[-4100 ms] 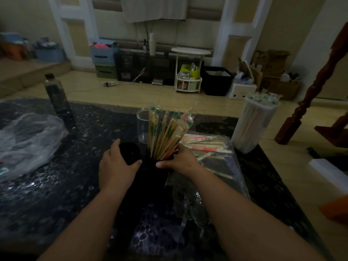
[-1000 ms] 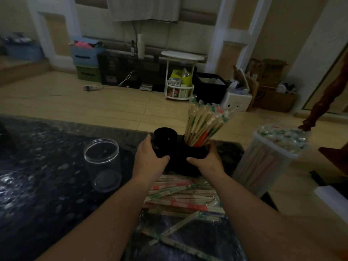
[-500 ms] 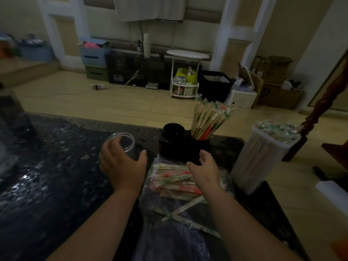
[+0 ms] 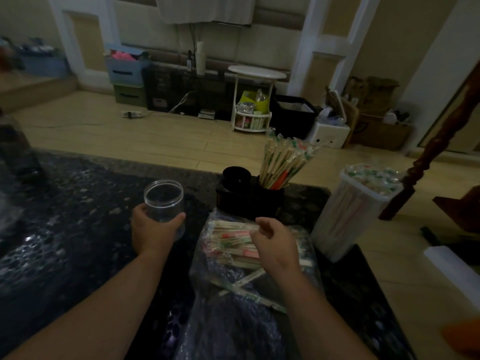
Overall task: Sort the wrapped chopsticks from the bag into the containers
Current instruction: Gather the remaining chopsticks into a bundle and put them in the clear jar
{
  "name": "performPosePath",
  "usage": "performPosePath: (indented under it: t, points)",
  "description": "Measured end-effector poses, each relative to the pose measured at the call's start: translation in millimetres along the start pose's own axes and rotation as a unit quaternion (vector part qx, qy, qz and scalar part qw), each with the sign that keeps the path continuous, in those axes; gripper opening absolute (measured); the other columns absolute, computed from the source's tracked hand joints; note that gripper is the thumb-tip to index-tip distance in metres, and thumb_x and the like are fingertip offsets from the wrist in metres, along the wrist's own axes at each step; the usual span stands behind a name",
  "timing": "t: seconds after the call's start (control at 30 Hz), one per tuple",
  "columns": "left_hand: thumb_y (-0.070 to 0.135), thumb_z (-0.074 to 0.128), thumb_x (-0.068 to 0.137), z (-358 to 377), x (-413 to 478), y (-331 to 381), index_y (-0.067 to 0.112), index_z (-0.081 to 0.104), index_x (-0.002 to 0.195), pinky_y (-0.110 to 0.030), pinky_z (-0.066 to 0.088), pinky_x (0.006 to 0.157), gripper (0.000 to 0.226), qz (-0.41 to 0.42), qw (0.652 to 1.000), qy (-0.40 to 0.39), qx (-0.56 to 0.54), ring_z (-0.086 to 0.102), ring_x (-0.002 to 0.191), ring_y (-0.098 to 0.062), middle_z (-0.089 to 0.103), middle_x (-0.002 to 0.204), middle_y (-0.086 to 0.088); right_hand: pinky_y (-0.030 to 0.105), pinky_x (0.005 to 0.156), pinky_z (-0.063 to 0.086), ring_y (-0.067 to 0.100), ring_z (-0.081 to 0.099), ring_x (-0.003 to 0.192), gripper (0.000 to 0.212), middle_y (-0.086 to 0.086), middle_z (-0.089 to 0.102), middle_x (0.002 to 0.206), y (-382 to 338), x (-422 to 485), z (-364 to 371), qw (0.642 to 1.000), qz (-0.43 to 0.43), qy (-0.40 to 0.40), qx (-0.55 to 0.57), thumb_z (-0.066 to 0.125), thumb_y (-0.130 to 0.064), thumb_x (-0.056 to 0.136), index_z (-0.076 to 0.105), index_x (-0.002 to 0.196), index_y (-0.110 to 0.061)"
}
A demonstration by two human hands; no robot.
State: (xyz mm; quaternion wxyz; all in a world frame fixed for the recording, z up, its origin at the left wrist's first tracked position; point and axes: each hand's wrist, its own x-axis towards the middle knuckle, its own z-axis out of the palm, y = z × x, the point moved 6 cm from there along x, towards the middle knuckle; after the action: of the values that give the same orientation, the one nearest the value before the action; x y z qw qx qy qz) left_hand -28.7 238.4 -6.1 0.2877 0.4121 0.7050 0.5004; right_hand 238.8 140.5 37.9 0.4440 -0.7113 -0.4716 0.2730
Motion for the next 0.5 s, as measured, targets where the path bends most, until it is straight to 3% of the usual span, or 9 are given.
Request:
performPosePath:
  t: [0.07,0.17,0.37,0.5]
  points:
    - [0.037,0.092,0.057,-8,-9,-1,0.015,0.046,0.130,-0.044,0.047,0.094,0.089,-0.001,1.000,-0.005,0.012,0.056,0.116,-0.032,0.053,0.132,-0.011,0.012,0.074,0.041,0.007,0.060,0.101,0.025,-0.010,0.062,0.103,2,-14,-11,1.000,0.003,0.029,-0.001,0.065,-0.017,0.092,0.065,0.116,-0.020]
    - [0.042,0.093,0.052,-26,-32,-2,0.017,0.051,0.131,-0.047,0.050,0.092,0.092,0.018,0.998,-0.023,0.052,0.058,0.114,-0.033,0.055,0.129,-0.012,0.003,0.066,0.040,0.003,0.061,0.087,0.015,-0.016,0.062,0.088,0,-42,-25,0.998,0.007,0.051,0.020,0.067,-0.013,0.090,0.065,0.098,-0.026]
    - [0.036,0.095,0.050,-70,-82,-13,0.016,0.053,0.128,-0.043,0.050,0.089,0.091,-0.007,0.997,-0.053,0.061,0.059,0.110,-0.032,0.055,0.124,-0.010,0.004,0.068,0.042,-0.007,0.057,0.084,0.010,-0.018,0.063,0.091,-5,-106,-46,0.996,0.024,0.048,0.065,0.065,-0.015,0.093,0.066,0.100,-0.022]
    - [0.018,0.096,0.049,-98,-106,-19,0.016,0.056,0.119,-0.034,0.049,0.082,0.080,-0.024,0.997,-0.070,0.019,0.059,0.095,-0.024,0.059,0.109,-0.004,0.006,0.065,0.045,0.000,0.057,0.076,0.012,-0.013,0.063,0.082,-11,-143,-53,0.995,0.024,0.055,0.077,0.065,-0.010,0.092,0.064,0.087,-0.020]
